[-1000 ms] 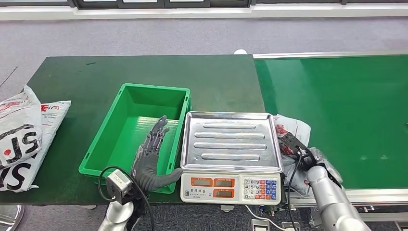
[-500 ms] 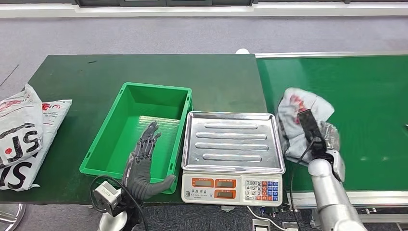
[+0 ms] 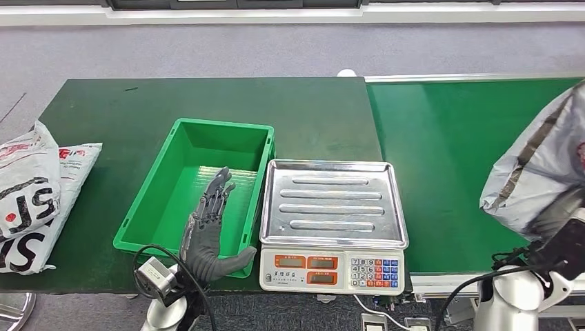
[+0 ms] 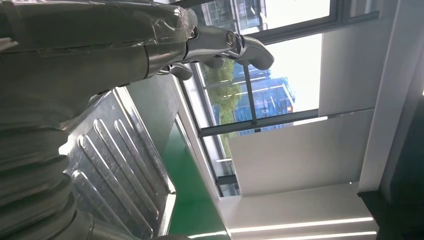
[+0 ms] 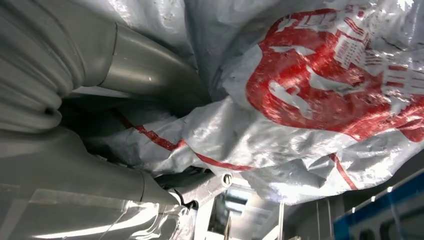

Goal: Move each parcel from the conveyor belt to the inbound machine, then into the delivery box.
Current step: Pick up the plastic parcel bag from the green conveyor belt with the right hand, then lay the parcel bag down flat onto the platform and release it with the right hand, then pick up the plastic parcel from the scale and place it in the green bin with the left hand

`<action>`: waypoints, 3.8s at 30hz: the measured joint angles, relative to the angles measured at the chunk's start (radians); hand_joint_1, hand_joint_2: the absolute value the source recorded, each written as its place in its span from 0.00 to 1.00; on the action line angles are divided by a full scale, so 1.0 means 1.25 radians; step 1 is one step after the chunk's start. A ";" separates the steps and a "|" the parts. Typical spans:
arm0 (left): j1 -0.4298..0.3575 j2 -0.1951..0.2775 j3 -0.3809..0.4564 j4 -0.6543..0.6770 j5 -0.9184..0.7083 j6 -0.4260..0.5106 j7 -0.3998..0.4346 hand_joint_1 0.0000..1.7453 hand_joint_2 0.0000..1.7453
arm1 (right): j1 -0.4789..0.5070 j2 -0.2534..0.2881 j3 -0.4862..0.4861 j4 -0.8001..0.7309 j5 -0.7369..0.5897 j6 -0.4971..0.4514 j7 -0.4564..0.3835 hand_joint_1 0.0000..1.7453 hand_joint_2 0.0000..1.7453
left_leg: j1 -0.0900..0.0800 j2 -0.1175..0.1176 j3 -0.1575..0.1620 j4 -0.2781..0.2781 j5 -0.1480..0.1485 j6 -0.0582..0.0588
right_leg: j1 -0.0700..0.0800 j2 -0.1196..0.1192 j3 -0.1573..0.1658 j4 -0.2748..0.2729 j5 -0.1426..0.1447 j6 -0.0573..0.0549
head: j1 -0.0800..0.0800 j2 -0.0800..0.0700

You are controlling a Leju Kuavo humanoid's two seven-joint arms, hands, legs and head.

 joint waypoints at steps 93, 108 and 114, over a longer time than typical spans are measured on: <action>-0.122 0.006 -0.002 0.142 -0.002 0.113 0.023 0.00 1.00 | -0.051 -0.069 0.273 0.208 -0.460 0.744 0.242 0.00 1.00 | 0.000 0.000 0.000 0.000 0.000 0.000 | 0.000 0.000 0.000 0.000 0.000 0.000 | 0.000 0.000; -0.309 -0.065 -0.007 0.330 0.114 -0.051 0.091 0.00 1.00 | -0.089 -0.001 0.273 0.134 -0.311 0.556 0.069 0.00 1.00 | 0.000 -0.001 0.000 0.001 0.001 0.000 | 0.000 0.000 0.000 0.000 0.001 0.000 | 0.000 0.000; -0.393 -0.097 -0.021 0.431 0.116 -0.054 0.095 0.00 1.00 | -0.089 0.016 0.273 0.119 -0.307 0.538 0.073 0.00 1.00 | 0.000 0.000 0.000 0.001 0.001 0.000 | 0.000 0.001 0.000 0.000 0.002 0.000 | 0.000 0.000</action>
